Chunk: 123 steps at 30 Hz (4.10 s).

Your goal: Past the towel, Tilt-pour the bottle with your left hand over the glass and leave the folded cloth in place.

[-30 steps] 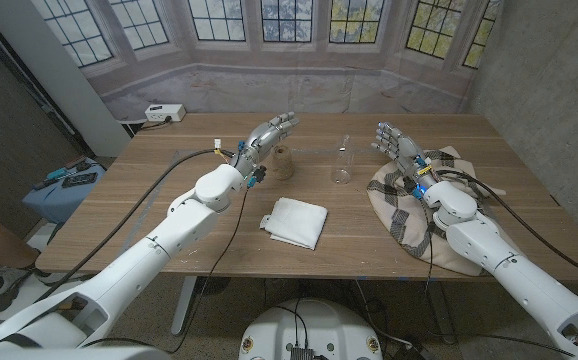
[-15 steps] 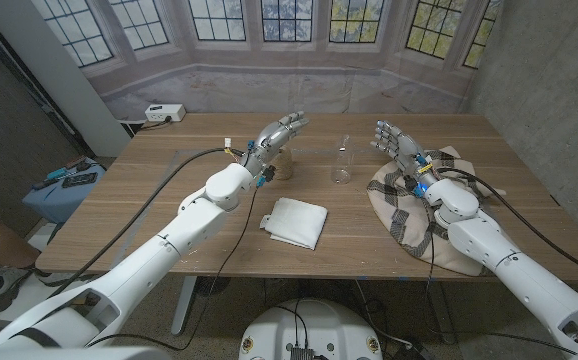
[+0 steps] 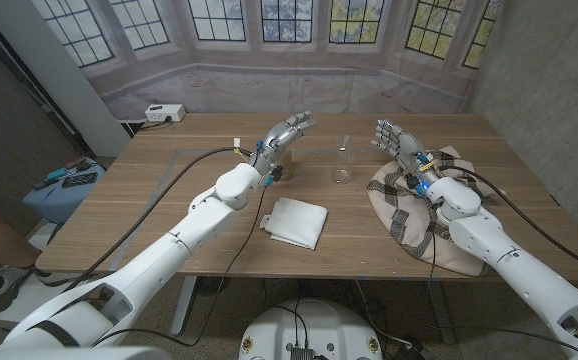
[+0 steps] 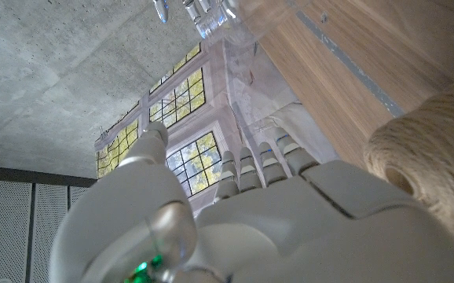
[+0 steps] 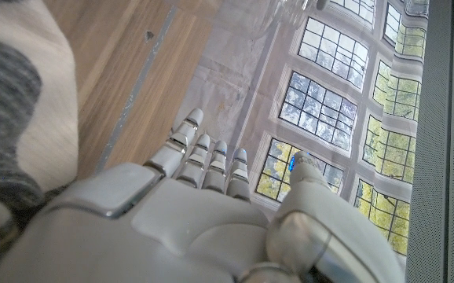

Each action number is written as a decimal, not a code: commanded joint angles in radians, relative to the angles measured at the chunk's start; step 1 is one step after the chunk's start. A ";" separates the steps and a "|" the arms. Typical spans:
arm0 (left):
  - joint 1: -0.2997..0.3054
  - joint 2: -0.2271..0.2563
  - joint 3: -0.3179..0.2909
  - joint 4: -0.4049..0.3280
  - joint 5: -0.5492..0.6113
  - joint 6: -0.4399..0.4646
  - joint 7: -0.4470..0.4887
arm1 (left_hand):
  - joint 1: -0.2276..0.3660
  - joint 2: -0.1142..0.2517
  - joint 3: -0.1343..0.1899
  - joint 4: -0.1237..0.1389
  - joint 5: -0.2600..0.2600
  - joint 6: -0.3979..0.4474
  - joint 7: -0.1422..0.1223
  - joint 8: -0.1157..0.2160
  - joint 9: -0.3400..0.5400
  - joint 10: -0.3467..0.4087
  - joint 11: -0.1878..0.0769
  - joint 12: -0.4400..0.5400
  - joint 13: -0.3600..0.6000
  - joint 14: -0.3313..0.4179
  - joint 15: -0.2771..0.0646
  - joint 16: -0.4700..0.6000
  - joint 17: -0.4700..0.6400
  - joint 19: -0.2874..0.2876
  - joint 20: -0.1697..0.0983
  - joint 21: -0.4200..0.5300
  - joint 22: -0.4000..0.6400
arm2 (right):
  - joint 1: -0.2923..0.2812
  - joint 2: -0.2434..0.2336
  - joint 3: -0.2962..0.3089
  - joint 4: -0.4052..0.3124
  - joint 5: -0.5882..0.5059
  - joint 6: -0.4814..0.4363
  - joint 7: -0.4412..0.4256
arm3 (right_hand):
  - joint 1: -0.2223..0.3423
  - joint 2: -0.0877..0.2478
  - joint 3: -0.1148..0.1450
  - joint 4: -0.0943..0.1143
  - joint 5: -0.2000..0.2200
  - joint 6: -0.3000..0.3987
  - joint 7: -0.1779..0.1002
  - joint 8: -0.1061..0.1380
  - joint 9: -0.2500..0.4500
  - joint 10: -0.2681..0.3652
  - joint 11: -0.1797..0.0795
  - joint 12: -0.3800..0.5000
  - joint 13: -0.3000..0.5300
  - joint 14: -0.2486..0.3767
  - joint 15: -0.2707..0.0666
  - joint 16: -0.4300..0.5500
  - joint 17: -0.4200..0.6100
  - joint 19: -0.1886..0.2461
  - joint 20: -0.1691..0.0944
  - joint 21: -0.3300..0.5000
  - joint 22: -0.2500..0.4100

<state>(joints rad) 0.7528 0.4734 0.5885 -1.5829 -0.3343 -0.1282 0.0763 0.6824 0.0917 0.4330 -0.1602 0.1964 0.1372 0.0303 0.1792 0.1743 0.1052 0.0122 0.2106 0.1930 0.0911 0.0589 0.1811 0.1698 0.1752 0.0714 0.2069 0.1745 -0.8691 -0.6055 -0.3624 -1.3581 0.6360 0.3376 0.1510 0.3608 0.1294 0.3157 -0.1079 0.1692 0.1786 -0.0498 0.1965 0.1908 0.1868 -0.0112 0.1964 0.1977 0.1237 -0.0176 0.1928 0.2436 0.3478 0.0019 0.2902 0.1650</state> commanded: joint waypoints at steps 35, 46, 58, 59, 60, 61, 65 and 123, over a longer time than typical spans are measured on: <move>-0.147 -0.074 0.143 0.152 0.115 0.059 -0.115 | 0.106 -0.089 -0.004 -0.028 -0.015 -0.081 0.011 0.004 0.006 -0.018 0.019 -0.001 0.007 0.007 0.004 0.004 0.006 0.024 0.003 -0.002 0.002 | -0.057 -0.014 0.041 -0.017 0.010 0.060 -0.023 | 0.011 0.004 -0.003 -0.011 0.008 0.006 0.010 0.000 0.001 -0.007 0.006 0.001 0.002 -0.004 0.000 0.012 -0.010 0.013 0.018 -0.014 0.006; -0.172 -0.085 0.165 0.189 0.151 0.075 -0.117 | 0.140 -0.104 -0.002 -0.028 -0.016 -0.078 0.021 0.011 0.006 -0.015 0.015 0.001 0.009 0.015 0.006 0.007 0.007 0.026 0.006 -0.003 0.002 | -0.040 -0.023 0.039 -0.011 0.015 0.038 -0.008 | 0.012 0.004 -0.003 -0.013 0.008 0.006 0.011 0.000 0.000 -0.006 0.004 0.001 0.002 -0.005 0.001 0.012 -0.013 0.015 0.018 -0.017 0.006; -0.198 -0.124 0.195 0.246 0.165 0.077 -0.130 | 0.165 -0.114 0.001 -0.027 -0.016 -0.075 0.026 0.014 0.007 -0.014 0.014 0.003 0.010 0.018 0.007 0.007 0.007 0.029 0.008 -0.003 0.003 | -0.038 -0.028 0.044 -0.001 0.019 0.044 0.005 | 0.012 0.004 -0.004 -0.014 0.008 0.006 0.012 0.000 0.000 -0.008 0.003 0.001 0.002 -0.005 0.000 0.013 -0.015 0.018 0.018 -0.021 0.006; -0.200 -0.127 0.197 0.251 0.168 0.076 -0.128 | 0.166 -0.114 0.001 -0.026 -0.017 -0.075 0.026 0.014 0.007 -0.014 0.014 0.003 0.010 0.018 0.007 0.007 0.007 0.029 0.008 -0.003 0.003 | -0.038 -0.028 0.043 0.000 0.019 0.045 0.007 | 0.012 0.004 -0.004 -0.014 0.008 0.006 0.012 0.000 0.000 -0.008 0.004 0.001 0.002 -0.005 0.000 0.013 -0.015 0.018 0.018 -0.021 0.006; -0.202 -0.129 0.200 0.255 0.172 0.075 -0.128 | 0.168 -0.115 0.001 -0.026 -0.017 -0.075 0.026 0.014 0.007 -0.014 0.013 0.003 0.010 0.019 0.007 0.007 0.007 0.030 0.008 -0.003 0.003 | -0.037 -0.028 0.043 0.003 0.020 0.046 0.009 | 0.012 0.005 -0.004 -0.014 0.008 0.006 0.012 0.000 0.000 -0.008 0.004 0.001 0.002 -0.005 0.000 0.013 -0.016 0.018 0.019 -0.021 0.006; -0.204 -0.132 0.201 0.260 0.173 0.074 -0.127 | 0.172 -0.116 0.002 -0.026 -0.016 -0.073 0.026 0.015 0.007 -0.014 0.013 0.003 0.010 0.021 0.006 0.008 0.007 0.030 0.008 -0.003 0.003 | -0.037 -0.027 0.043 0.005 0.021 0.047 0.010 | 0.012 0.005 -0.004 -0.015 0.008 0.006 0.012 0.000 0.000 -0.008 0.004 0.001 0.002 -0.005 0.000 0.013 -0.016 0.018 0.019 -0.022 0.006; -0.208 -0.141 0.205 0.274 0.180 0.068 -0.121 | 0.185 -0.121 0.003 -0.025 -0.016 -0.066 0.026 0.018 0.007 -0.006 0.010 0.007 0.011 0.029 0.003 0.010 0.008 0.034 0.009 -0.002 0.003 | -0.038 -0.024 0.044 0.012 0.024 0.054 0.016 | 0.012 0.005 -0.003 -0.015 0.008 0.006 0.011 0.000 0.000 -0.008 0.004 0.001 0.002 -0.004 0.000 0.014 -0.017 0.018 0.019 -0.023 0.006; -0.245 -0.205 0.261 0.443 0.316 -0.028 -0.036 | 0.305 -0.118 -0.014 -0.002 0.003 0.163 0.002 0.070 0.022 0.126 -0.042 0.058 0.041 0.187 -0.057 0.044 0.021 0.140 0.000 0.025 0.012 | -0.035 0.029 0.040 0.101 0.044 0.119 0.045 | 0.016 0.010 -0.003 -0.021 0.010 0.012 0.013 0.001 0.000 -0.006 0.003 0.002 0.002 0.002 0.002 0.019 -0.027 0.032 0.020 -0.042 0.007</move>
<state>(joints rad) 0.5388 0.2978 0.8341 -1.1982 -0.0296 -0.1220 0.0578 0.9753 -0.0249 0.4232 -0.1610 0.1964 0.2947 0.0339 0.2478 0.1933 0.2307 -0.0269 0.2664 0.2304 0.2758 0.0004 0.2257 0.1887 0.3092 0.0768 0.2277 0.1843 -0.8939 -0.5723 -0.3289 -1.2483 0.6783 0.4516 0.2031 0.3688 0.1373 0.3105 -0.1213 0.1739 0.1895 -0.0390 0.1965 0.1911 0.1814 -0.0057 0.1964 0.1977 0.1237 -0.0176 0.2076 0.2136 0.3727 0.0267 0.2506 0.1701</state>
